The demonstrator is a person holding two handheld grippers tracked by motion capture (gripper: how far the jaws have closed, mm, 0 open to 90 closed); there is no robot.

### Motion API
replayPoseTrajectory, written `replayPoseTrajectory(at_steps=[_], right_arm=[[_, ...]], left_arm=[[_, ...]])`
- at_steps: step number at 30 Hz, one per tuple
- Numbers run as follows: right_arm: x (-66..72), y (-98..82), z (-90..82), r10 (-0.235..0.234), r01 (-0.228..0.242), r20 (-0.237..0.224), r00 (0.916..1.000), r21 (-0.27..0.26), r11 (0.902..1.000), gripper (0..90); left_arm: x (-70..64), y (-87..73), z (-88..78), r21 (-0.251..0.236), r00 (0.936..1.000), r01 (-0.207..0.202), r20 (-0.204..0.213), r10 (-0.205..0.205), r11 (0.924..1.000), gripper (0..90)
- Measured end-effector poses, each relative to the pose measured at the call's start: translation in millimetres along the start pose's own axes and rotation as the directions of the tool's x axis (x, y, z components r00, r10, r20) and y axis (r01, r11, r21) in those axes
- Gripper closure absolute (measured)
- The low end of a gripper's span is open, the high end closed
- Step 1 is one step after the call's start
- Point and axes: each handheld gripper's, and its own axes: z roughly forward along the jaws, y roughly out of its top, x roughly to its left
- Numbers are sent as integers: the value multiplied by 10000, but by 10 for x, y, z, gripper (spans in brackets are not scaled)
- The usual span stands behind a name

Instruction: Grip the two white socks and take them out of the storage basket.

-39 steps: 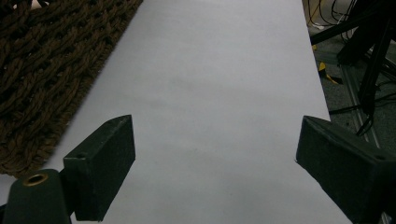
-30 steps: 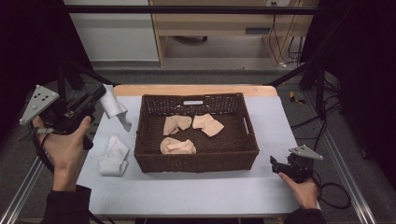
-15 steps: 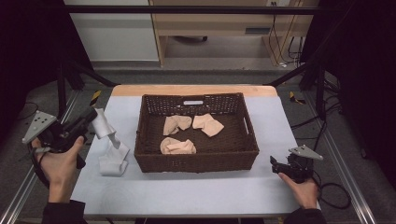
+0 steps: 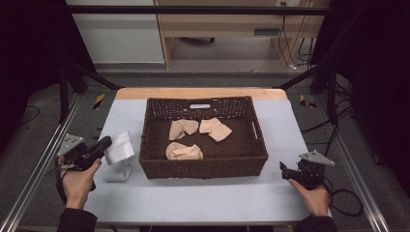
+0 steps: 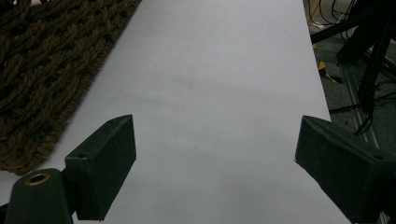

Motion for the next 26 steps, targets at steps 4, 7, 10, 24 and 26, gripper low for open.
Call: replayPoseTrajectory(at_steps=[4, 7, 10, 24, 26], right_arm=[[5, -2, -2, -128, 128, 10, 9999, -1, 9999, 126], [4, -1, 3, -137, 137, 23, 9999, 9, 9999, 126], [10, -5, 5, -182, 182, 57, 9998, 61, 9998, 127], [9, -9, -15, -81, 81, 13, 10000, -25, 10000, 126], [8, -12, -20, -39, 39, 5, 10000, -13, 10000, 125]], left_arm=[[17, -144, 102, 577, 9999, 47, -115, -40, 9983, 857], [19, -236, 159, 1003, 9998, -64, -171, 81, 9949, 849], [16, -305, 197, 1377, 9993, -245, -256, 282, 9902, 821], [148, -456, -170, 870, 9947, -19, -1023, 108, 9962, 380], [172, -520, -240, 1005, 9947, -18, -1024, 122, 9949, 364]])
